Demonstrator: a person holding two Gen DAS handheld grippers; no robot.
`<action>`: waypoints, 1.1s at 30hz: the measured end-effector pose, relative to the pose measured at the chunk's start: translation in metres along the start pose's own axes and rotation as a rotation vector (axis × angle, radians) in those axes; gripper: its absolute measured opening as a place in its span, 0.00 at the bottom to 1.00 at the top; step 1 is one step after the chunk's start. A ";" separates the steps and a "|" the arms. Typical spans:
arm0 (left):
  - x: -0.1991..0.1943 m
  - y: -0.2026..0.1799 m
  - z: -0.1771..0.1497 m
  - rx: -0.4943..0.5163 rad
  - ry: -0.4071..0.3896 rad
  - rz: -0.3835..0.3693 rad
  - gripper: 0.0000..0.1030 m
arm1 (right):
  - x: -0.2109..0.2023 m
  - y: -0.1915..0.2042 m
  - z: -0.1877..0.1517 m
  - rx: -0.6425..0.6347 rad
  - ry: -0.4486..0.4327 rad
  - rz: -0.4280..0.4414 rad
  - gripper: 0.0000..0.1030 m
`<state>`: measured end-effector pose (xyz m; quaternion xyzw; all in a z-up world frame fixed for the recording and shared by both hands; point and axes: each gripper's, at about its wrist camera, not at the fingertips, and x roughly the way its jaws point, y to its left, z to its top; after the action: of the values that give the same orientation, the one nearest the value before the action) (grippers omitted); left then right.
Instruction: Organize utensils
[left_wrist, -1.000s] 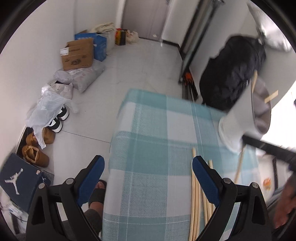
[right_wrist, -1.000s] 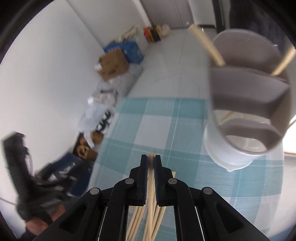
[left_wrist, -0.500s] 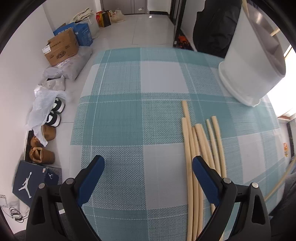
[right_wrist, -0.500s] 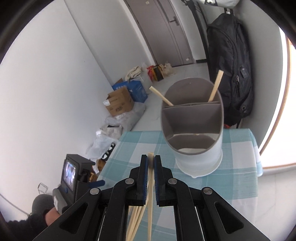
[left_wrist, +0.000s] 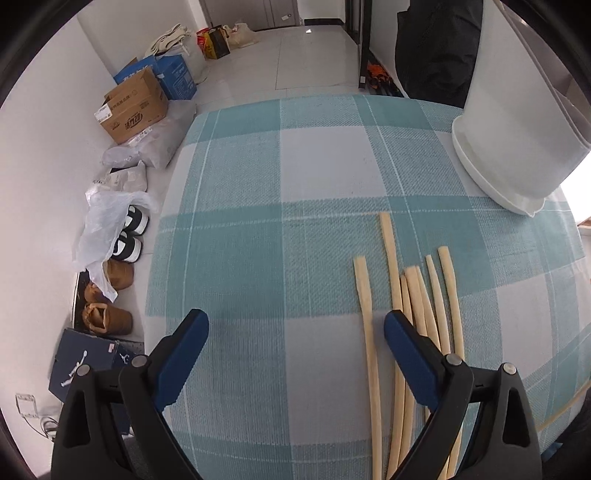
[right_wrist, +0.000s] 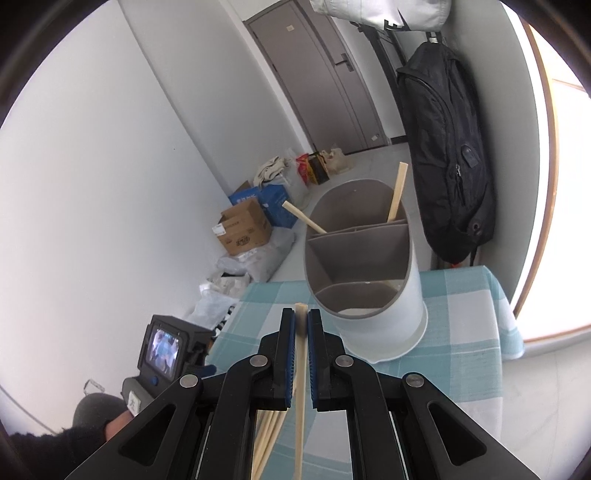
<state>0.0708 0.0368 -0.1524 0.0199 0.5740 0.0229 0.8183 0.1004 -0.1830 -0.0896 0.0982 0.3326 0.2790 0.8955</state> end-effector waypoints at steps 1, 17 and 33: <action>0.002 -0.002 0.001 0.007 0.004 -0.004 0.90 | -0.001 -0.002 0.000 0.009 -0.001 0.003 0.06; 0.003 -0.028 0.024 0.089 0.117 -0.176 0.02 | -0.009 -0.020 0.003 0.073 -0.004 0.024 0.06; -0.122 -0.021 -0.015 -0.043 -0.423 -0.237 0.02 | -0.027 -0.010 0.006 0.035 -0.115 -0.016 0.06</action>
<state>0.0157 0.0088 -0.0436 -0.0607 0.3877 -0.0659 0.9174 0.0921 -0.2065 -0.0741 0.1272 0.2860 0.2599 0.9135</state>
